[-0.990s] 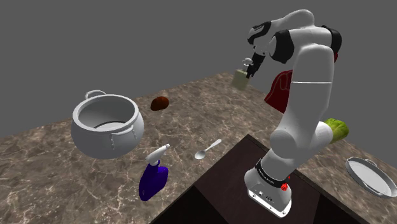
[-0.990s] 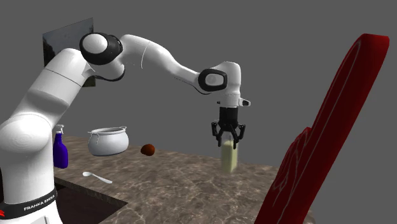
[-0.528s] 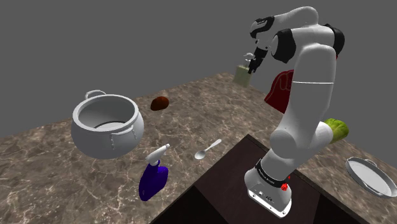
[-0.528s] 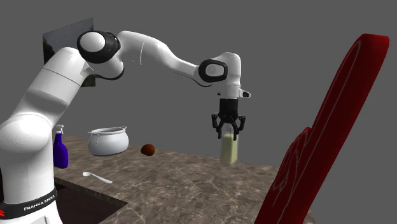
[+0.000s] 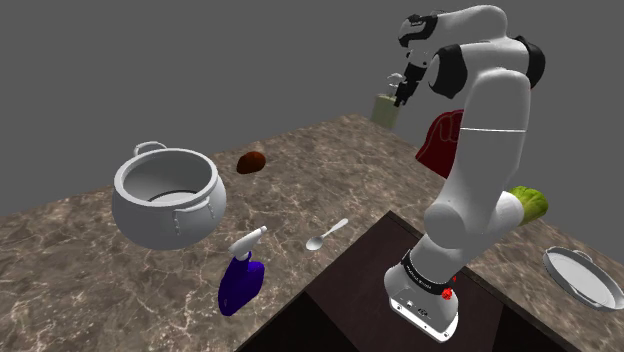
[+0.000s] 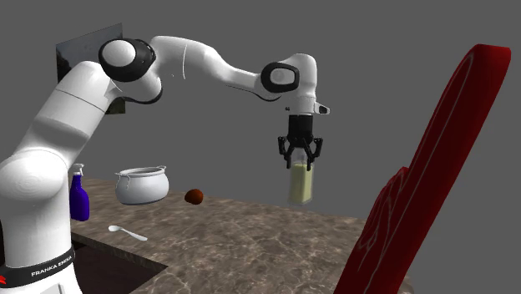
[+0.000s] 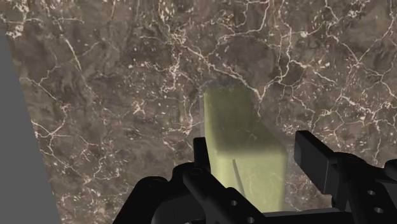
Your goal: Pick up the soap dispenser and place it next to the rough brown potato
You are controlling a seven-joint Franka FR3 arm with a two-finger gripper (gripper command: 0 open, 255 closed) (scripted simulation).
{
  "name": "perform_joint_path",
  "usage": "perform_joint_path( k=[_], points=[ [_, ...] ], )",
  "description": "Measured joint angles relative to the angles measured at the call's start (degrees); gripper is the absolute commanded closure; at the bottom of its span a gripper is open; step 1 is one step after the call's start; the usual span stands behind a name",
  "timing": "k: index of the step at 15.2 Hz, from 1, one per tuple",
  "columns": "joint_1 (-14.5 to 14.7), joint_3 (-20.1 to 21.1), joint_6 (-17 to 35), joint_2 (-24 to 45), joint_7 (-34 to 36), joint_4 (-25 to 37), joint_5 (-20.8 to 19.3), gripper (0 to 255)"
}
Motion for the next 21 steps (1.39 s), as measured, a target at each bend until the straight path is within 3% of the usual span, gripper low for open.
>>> perform_joint_path(
  k=[3, 14, 21],
  points=[
    [1.67, 0.05, -0.06, -1.34, 1.58, -1.05, -0.71, 255],
    [15.09, 2.45, 4.28, -10.37, 15.88, -12.44, -5.71, 255],
    [21.11, 5.17, 4.83, -11.50, 24.66, -13.34, -6.73, 255]
  ],
)
